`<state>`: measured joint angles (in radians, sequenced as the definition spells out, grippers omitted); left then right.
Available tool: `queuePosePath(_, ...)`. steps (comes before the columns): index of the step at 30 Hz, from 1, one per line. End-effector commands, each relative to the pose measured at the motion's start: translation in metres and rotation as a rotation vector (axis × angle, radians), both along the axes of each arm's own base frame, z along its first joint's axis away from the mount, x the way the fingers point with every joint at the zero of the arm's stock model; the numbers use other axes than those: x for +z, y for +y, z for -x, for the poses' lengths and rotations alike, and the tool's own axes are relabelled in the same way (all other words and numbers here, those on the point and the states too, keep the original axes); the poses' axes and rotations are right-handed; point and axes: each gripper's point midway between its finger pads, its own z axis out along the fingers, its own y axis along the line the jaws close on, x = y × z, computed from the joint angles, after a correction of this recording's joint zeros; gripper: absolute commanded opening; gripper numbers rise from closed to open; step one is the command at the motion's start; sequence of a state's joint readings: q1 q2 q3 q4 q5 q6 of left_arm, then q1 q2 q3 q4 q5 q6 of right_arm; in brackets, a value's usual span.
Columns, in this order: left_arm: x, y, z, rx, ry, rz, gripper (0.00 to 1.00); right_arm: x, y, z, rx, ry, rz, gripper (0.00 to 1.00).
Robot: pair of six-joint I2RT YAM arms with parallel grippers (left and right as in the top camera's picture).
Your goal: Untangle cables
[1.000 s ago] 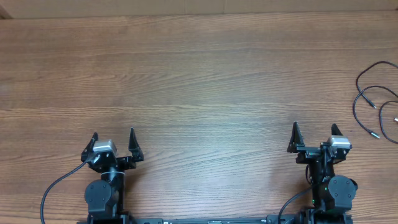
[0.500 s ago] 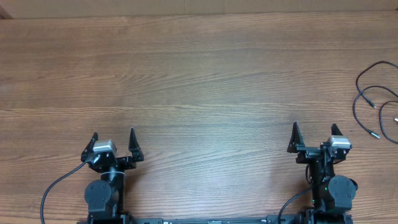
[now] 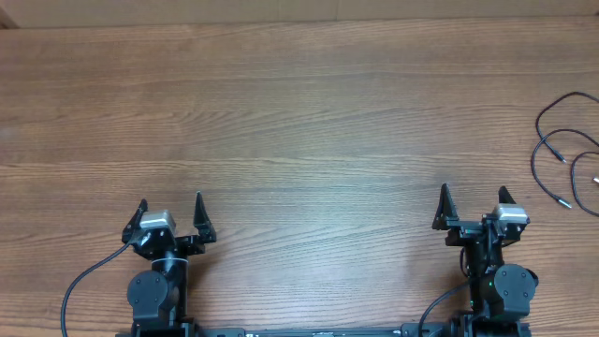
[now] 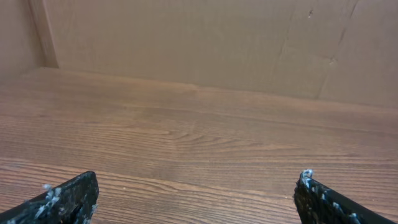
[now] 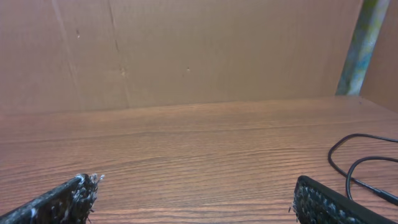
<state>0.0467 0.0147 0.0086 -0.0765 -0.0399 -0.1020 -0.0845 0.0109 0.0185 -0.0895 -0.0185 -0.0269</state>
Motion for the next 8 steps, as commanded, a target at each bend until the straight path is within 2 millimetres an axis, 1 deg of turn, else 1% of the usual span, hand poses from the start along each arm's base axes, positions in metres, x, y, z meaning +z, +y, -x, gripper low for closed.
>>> queuePosePath(1, 0.0008, 0.0002, 0.0003, 0.0, -0.009, 0.01, 1.0, -0.0022, -0.0011, -0.0001, -0.005, -0.002, 0.005, 1.0)
queuePosePath(8, 0.0008, 0.0003, 0.0003, 0.0, -0.008, 0.01, 1.0, -0.0022, -0.0011, -0.0001, -0.005, -0.002, 0.005, 1.0)
